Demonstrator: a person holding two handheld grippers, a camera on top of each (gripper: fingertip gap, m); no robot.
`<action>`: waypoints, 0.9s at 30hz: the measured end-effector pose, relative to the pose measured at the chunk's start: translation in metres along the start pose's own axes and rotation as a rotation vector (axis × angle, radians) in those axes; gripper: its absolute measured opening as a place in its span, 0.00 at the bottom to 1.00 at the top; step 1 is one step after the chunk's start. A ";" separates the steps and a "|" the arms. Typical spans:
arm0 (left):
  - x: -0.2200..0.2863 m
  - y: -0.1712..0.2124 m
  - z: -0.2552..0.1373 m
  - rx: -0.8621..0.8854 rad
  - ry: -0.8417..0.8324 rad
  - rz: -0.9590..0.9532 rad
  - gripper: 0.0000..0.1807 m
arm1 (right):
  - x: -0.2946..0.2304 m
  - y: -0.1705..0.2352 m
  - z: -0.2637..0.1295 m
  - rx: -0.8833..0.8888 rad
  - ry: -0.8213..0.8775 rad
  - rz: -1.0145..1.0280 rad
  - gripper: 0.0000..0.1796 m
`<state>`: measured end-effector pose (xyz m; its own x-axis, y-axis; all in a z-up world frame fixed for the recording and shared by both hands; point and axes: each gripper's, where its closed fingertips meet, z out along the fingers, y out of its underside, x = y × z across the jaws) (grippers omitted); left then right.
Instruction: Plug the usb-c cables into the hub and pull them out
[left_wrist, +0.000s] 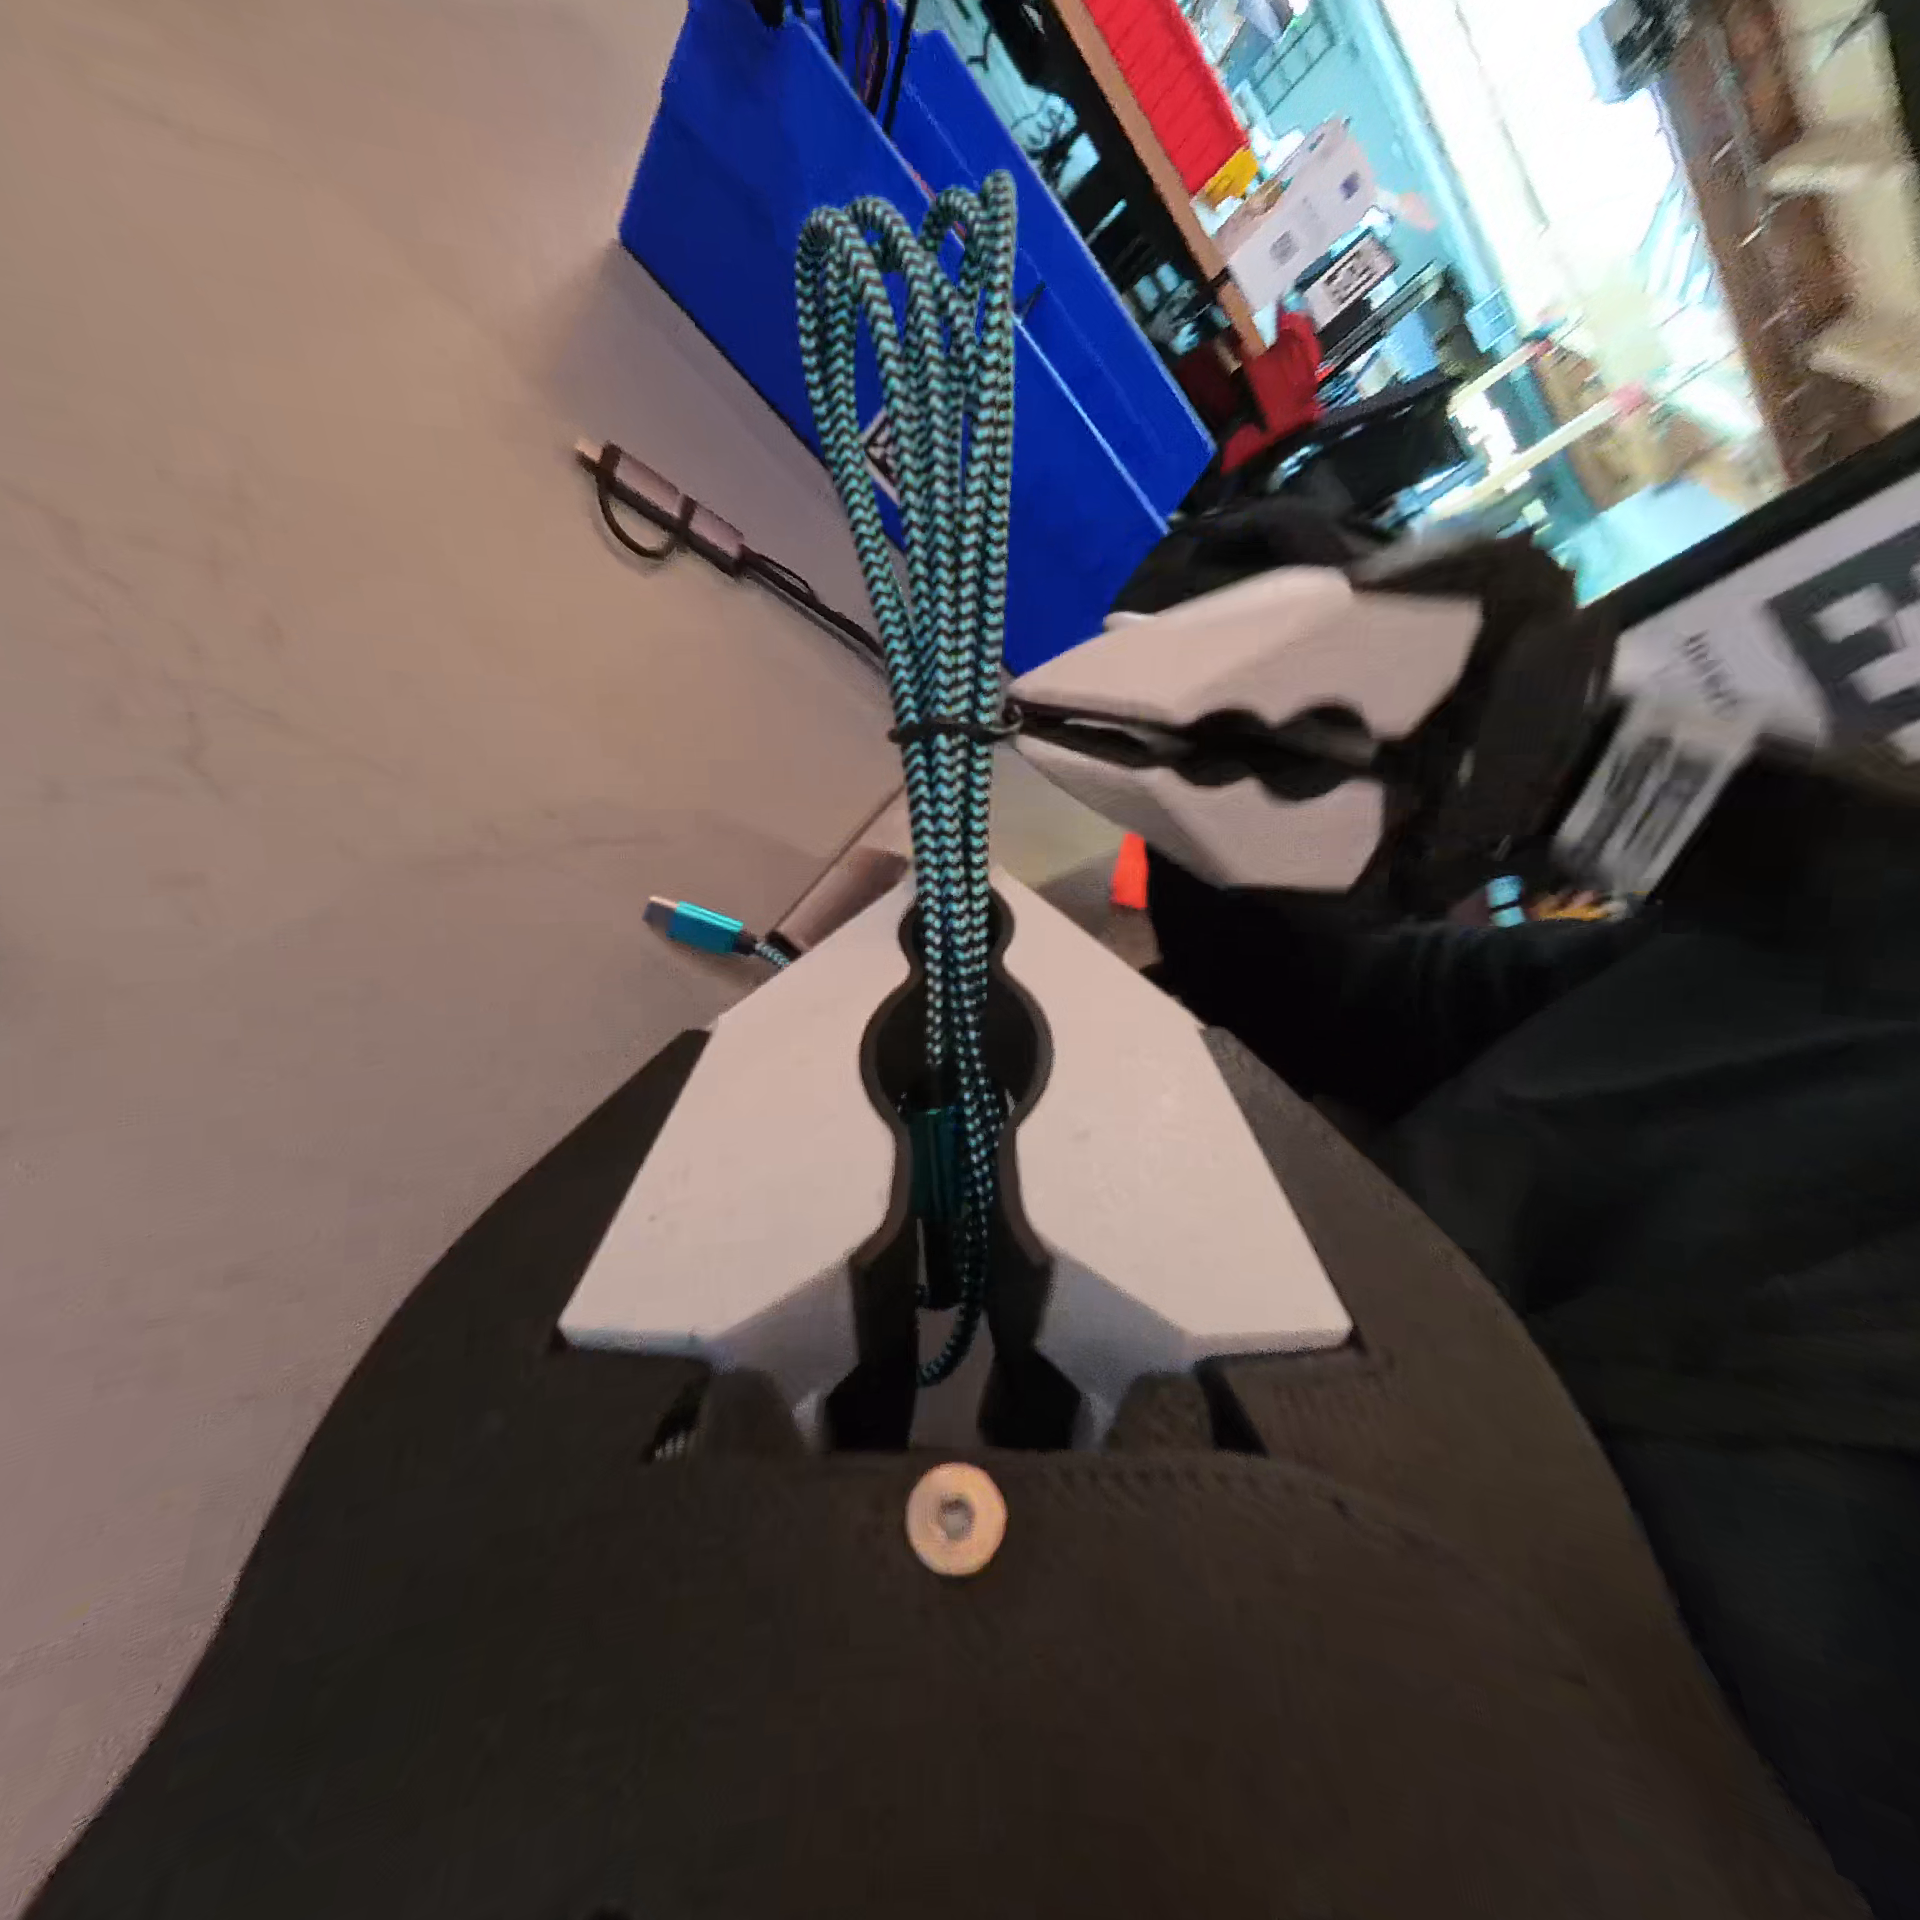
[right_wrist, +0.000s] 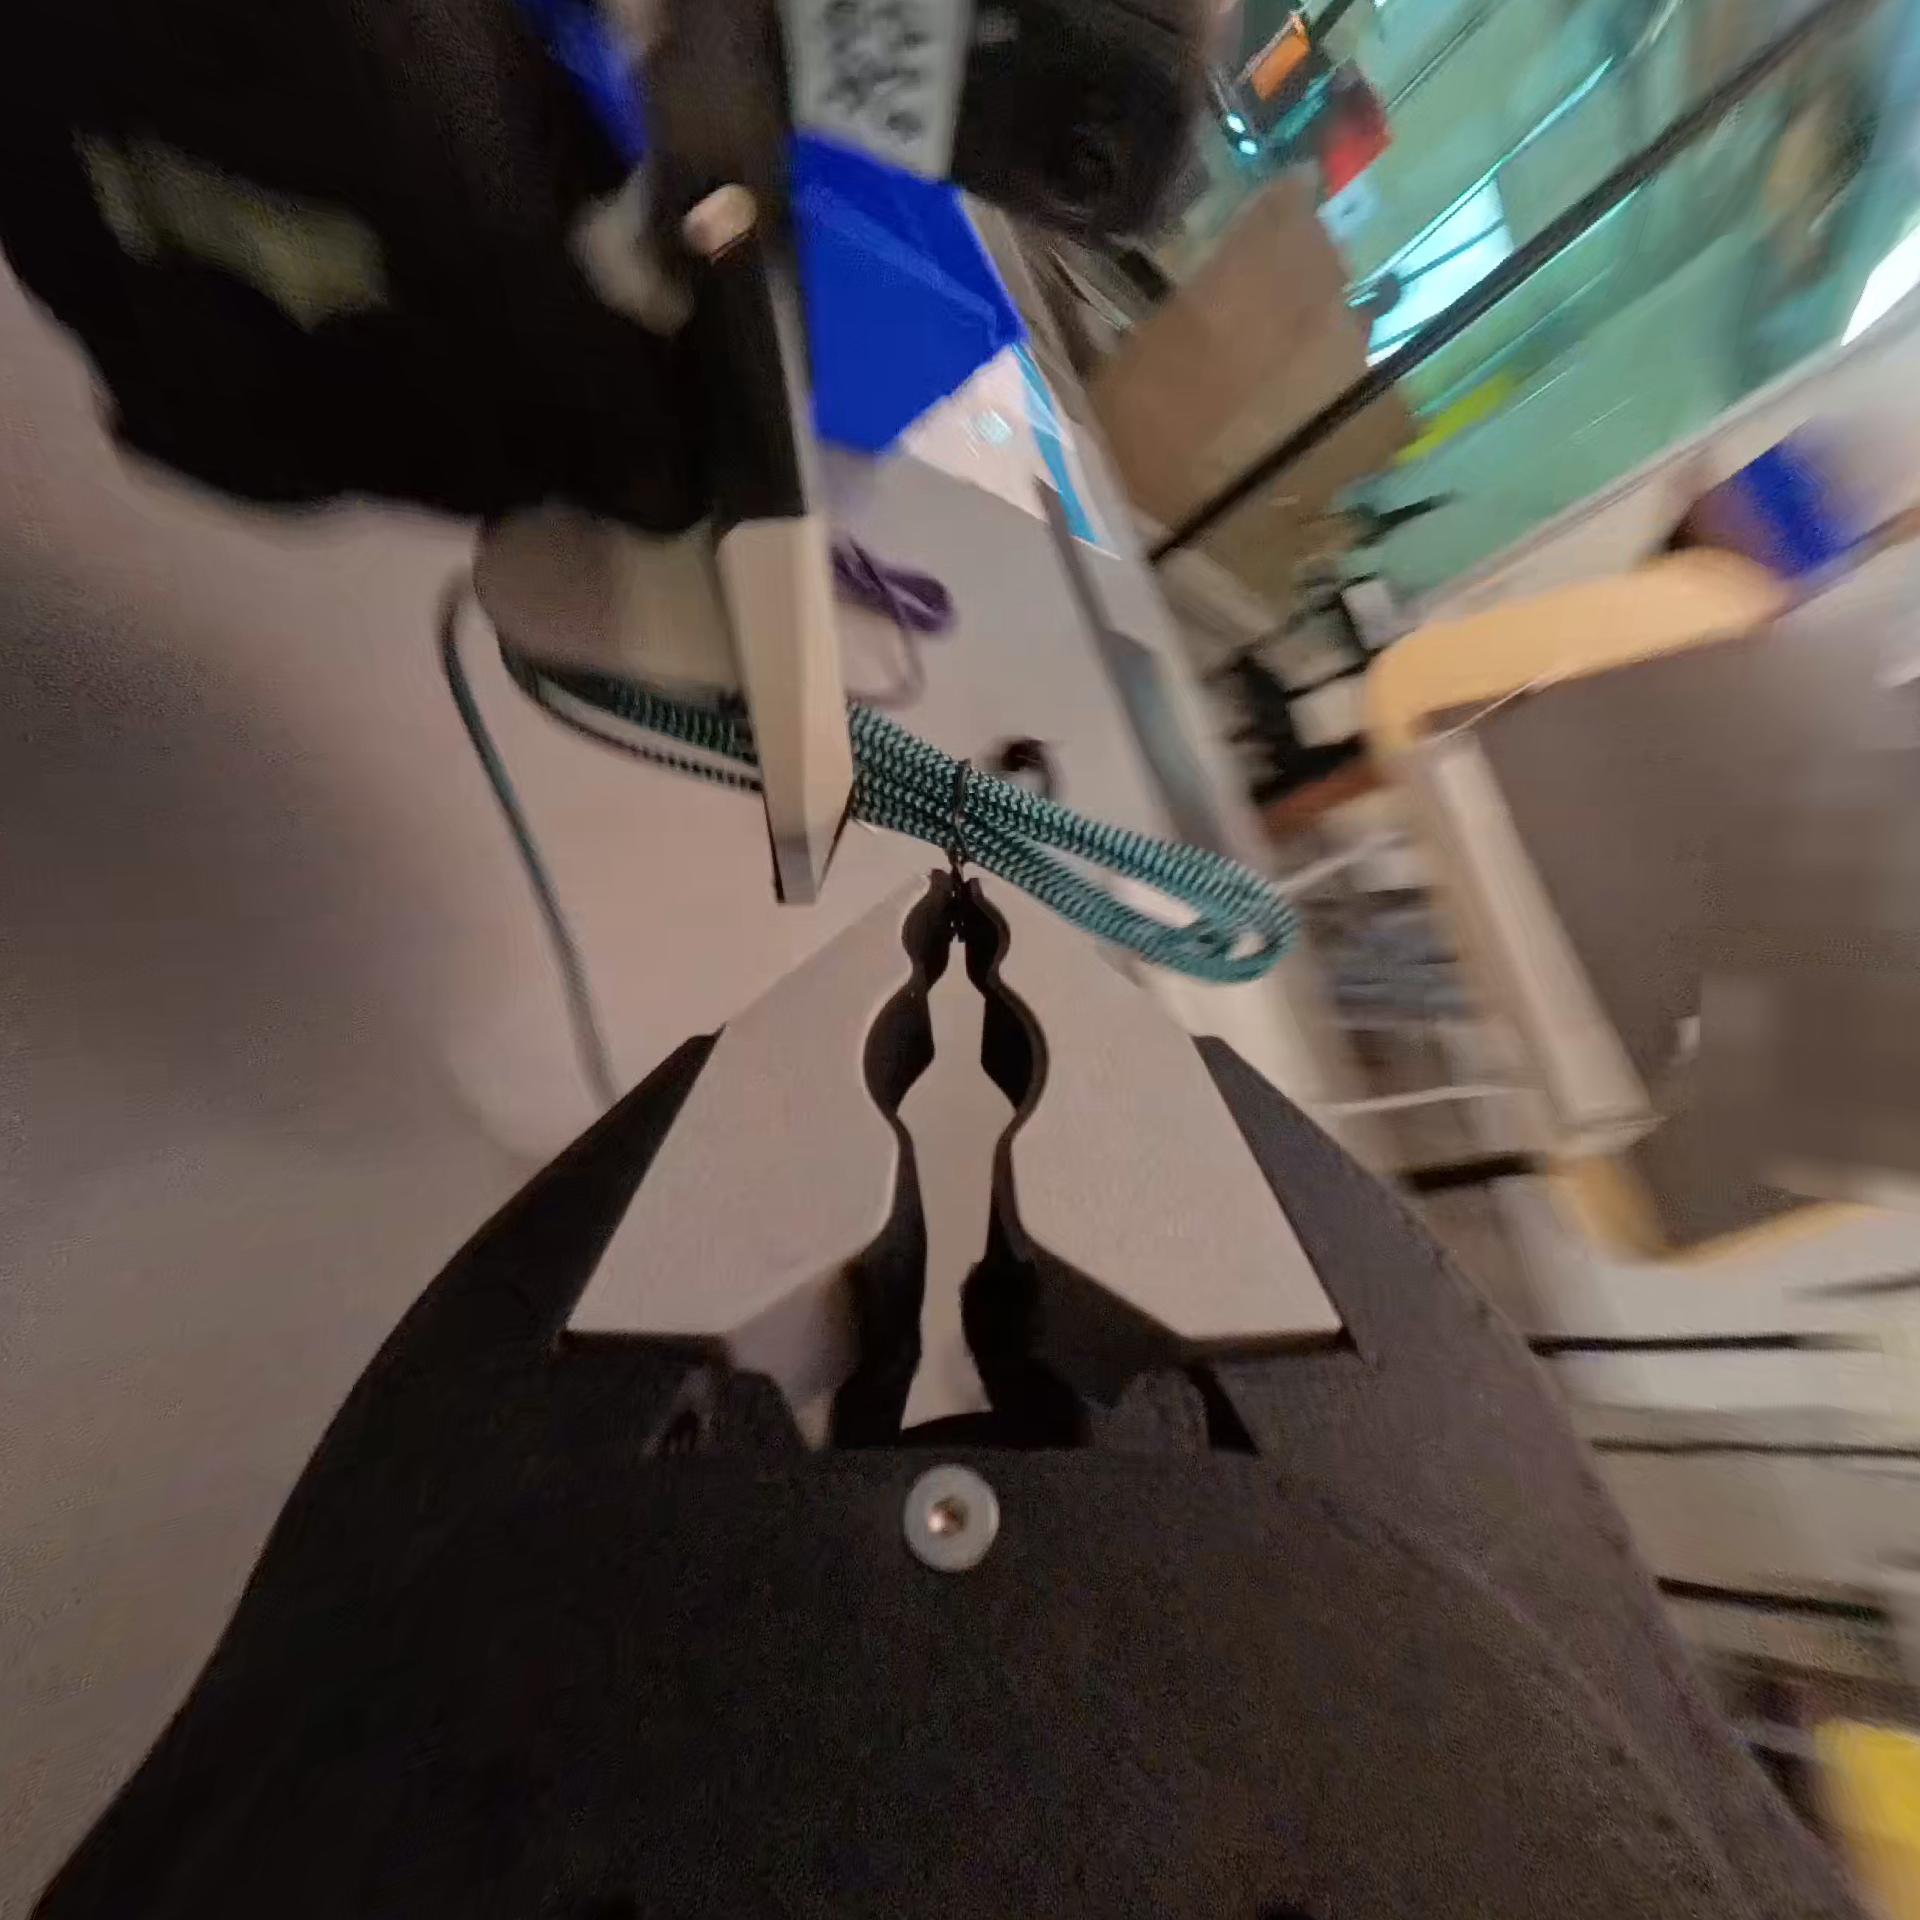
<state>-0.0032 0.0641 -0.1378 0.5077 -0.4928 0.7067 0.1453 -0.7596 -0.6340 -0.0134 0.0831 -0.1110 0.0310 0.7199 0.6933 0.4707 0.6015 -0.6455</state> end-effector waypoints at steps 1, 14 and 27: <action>0.000 -0.001 0.000 0.010 0.039 -0.061 0.01 | 0.000 0.001 0.001 -0.051 0.071 -0.197 0.00; -0.008 -0.002 -0.005 0.031 -0.107 0.173 0.01 | -0.014 -0.005 0.002 0.292 -0.498 0.945 0.11; 0.000 0.000 -0.001 0.020 -0.055 0.131 0.01 | -0.016 0.001 0.006 0.191 -0.374 0.722 0.00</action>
<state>-0.0043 0.0633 -0.1374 0.5688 -0.5630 0.5996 0.0915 -0.6811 -0.7264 -0.0185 0.0740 -0.1249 -0.0434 0.9982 -0.0423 0.2886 -0.0280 -0.9570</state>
